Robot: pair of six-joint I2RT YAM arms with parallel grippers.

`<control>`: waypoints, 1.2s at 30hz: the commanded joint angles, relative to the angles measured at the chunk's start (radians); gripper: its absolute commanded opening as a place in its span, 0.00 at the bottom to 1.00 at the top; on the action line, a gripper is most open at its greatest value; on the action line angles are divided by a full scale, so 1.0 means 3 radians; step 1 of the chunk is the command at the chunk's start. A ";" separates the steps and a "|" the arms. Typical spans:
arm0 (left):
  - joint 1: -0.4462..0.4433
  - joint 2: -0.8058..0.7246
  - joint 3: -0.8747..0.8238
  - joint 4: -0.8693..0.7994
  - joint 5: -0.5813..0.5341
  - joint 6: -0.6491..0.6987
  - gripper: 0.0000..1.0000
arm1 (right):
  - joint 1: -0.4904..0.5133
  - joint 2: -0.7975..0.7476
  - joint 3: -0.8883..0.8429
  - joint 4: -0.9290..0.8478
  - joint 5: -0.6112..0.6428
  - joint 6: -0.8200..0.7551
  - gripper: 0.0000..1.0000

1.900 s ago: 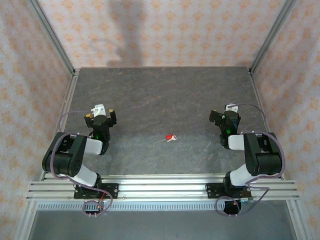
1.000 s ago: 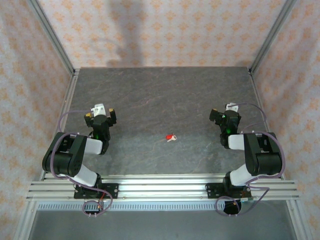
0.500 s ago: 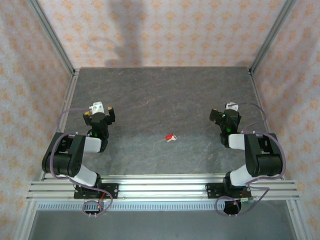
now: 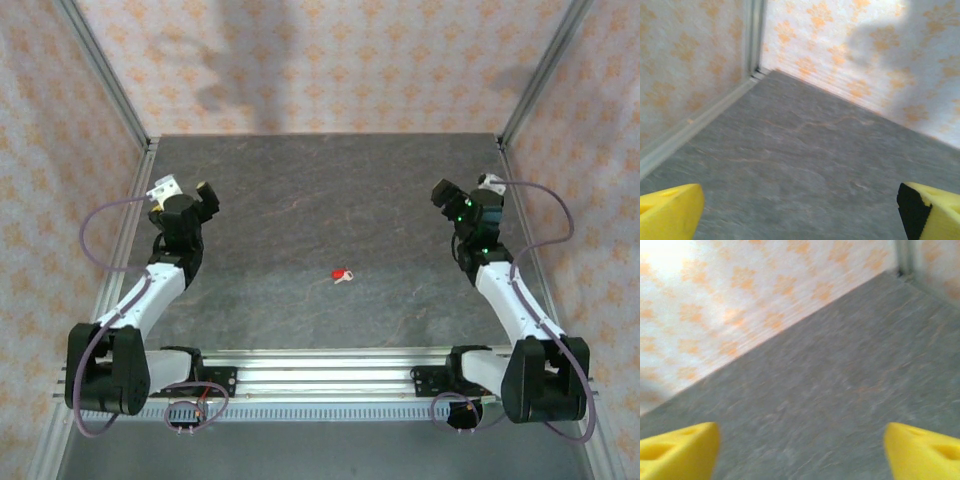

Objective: Remove the keys from the keyring

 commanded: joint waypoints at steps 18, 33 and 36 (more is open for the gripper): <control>-0.1217 -0.0412 -0.0734 -0.0707 0.1590 -0.1247 0.68 | 0.1614 0.0945 0.0647 -0.2034 -0.0401 0.0103 0.40; -0.1520 -0.0420 -0.0949 -0.0580 0.1471 -0.1399 0.68 | 0.2291 0.1671 0.0993 -0.1950 -0.0137 0.0091 0.37; -0.1526 -0.0438 -0.0958 -0.0597 0.1454 -0.1404 0.68 | 0.2315 0.1768 0.1044 -0.1947 -0.0131 0.0084 0.37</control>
